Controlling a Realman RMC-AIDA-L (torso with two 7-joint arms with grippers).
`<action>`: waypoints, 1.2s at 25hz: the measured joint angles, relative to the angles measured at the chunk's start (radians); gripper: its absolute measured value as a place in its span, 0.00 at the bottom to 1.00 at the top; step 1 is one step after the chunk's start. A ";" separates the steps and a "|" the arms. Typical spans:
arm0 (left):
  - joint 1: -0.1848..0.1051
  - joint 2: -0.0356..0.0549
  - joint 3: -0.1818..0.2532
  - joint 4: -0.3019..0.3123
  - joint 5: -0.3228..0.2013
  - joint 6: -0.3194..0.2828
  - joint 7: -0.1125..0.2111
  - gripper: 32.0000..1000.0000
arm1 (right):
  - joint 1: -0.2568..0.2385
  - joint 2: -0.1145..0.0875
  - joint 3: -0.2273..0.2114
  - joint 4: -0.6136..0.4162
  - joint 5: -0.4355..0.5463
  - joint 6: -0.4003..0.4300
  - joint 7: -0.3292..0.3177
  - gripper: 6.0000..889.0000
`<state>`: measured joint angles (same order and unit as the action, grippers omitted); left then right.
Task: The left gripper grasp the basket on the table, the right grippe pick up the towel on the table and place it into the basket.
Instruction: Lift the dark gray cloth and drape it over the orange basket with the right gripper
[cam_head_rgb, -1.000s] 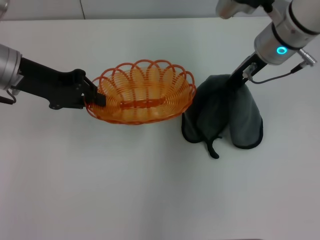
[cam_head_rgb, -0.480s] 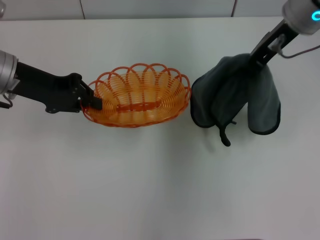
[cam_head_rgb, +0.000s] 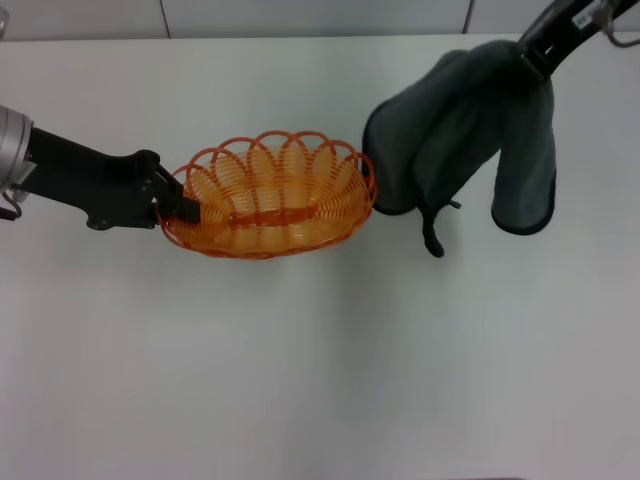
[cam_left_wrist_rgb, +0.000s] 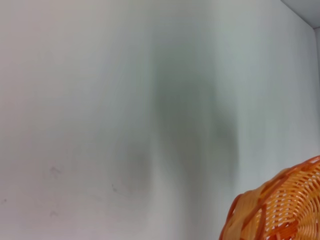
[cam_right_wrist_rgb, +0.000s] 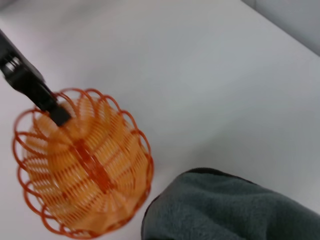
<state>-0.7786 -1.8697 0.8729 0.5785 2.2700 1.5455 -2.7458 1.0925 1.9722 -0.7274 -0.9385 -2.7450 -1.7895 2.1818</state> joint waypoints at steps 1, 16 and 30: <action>0.001 -0.0002 0.000 -0.002 0.001 -0.001 0.000 0.08 | 0.002 -0.004 0.000 -0.018 0.016 -0.014 0.004 0.05; -0.002 -0.0049 0.005 -0.006 0.023 -0.009 -0.001 0.08 | 0.110 -0.008 -0.008 -0.179 0.162 -0.144 0.077 0.05; -0.009 -0.0064 0.005 -0.006 0.018 -0.008 -0.004 0.08 | 0.218 0.078 -0.031 -0.027 0.164 -0.029 0.020 0.05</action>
<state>-0.7874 -1.8761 0.8774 0.5721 2.2881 1.5371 -2.7493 1.3100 2.0505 -0.7584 -0.9655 -2.5812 -1.8185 2.2022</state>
